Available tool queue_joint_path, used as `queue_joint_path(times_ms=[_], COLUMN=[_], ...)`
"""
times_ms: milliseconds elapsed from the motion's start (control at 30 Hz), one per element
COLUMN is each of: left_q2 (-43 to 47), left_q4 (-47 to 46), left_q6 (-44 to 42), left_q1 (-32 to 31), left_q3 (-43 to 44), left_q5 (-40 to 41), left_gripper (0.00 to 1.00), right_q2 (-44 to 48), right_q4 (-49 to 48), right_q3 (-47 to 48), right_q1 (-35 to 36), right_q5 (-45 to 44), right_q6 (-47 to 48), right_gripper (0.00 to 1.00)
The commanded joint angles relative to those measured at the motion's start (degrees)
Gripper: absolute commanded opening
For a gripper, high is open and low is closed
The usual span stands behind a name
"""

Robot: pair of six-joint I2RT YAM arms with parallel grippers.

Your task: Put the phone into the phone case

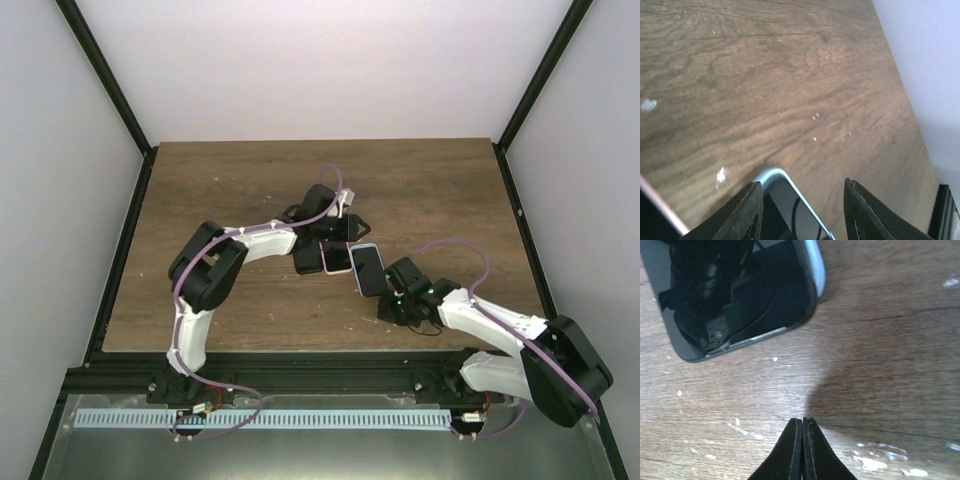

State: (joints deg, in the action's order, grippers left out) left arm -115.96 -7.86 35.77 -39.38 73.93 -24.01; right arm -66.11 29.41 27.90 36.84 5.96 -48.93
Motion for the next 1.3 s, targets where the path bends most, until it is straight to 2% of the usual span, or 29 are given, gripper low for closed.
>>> queue_joint_path(times_ms=[0,333,600,833,1033,1267], left_q2=[-6.91,-14.53,-16.51,-17.02,-18.83,-17.98], left_q4=[1.33,4.78,6.87,8.68,8.56,8.85], left_q6=[-0.52,-2.15,-3.04,-3.83,-4.13,-5.04], left_q1=[0.78,2.4,2.3,2.29,1.89,-0.17], left_q3=[6.78,10.82,11.53,8.86,7.51,5.67], left_q5=[-1.58,0.67,-4.84,-10.36,-13.52,-15.25], left_gripper=[0.46,0.44,0.42,0.42,0.4,0.39], right_q2=[-0.64,-3.97,-7.65,-11.79,-17.7,-19.16], right_q4=[-4.8,-7.51,-7.69,-8.9,-10.09,-11.6], right_q3=[-0.28,-0.46,1.89,4.86,8.45,10.3], right_q1=[1.45,1.57,1.57,1.53,1.48,1.16], right_q5=[-1.2,-3.11,-6.01,-9.18,-11.71,-14.16], right_q6=[-1.69,-0.69,0.74,2.49,4.16,6.15], right_gripper=[0.01,0.01,0.01,0.01,0.01,0.01])
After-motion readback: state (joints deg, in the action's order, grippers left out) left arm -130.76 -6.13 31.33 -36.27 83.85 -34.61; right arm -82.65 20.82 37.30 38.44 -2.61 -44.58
